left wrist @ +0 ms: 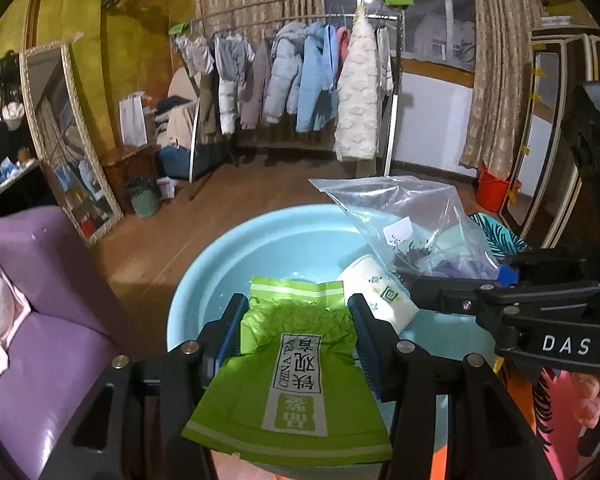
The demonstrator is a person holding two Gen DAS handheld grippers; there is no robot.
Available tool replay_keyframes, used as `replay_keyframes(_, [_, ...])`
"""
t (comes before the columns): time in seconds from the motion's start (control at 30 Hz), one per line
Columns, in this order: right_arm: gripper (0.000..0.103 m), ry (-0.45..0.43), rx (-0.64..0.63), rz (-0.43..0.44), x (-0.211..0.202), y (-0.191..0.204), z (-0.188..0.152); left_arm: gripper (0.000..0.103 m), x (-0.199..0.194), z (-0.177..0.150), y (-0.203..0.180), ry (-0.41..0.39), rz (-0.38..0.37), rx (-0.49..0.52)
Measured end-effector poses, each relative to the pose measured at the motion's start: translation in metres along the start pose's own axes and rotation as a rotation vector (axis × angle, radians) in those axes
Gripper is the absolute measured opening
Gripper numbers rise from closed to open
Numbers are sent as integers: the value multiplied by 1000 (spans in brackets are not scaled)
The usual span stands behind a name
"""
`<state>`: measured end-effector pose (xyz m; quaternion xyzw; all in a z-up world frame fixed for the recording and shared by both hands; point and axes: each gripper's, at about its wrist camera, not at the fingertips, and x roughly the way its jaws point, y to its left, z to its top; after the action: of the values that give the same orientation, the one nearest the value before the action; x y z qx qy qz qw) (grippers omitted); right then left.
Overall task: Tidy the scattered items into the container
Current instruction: 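Open left gripper releasing the green packet while right releases the zip bag into basin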
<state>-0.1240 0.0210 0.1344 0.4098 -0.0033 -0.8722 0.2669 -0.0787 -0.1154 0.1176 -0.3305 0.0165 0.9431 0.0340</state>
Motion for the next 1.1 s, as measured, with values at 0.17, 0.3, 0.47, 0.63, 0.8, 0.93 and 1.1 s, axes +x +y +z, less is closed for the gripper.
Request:
replay_keyframes(0.17, [31, 49, -1, -14, 21, -6, -1, 56, 17, 0, 0, 59, 3, 0])
replay_keyframes(0.3, [31, 78, -6, -37, 35, -8, -2, 56, 25, -2, 3, 79, 15, 0])
replay_keyframes(0.47, [31, 102, -31, -59, 48, -5, -6, 56, 31, -4, 6, 91, 26, -8])
replay_keyframes(0.63, [31, 107, -44, -91, 54, -6, -9, 56, 35, -5, 5, 101, 50, -8])
replay_keyframes(0.8, [31, 117, -51, -106, 58, -7, -10, 56, 38, -6, 8, 107, 63, -11])
replay_keyframes(0.93, [31, 123, -57, -120, 60, -8, -11, 56, 38, -6, 7, 107, 73, -6])
replay_keyframes(1.1, [34, 120, -61, -127, 60, -9, -10, 60, 38, -5, 7, 104, 76, -15])
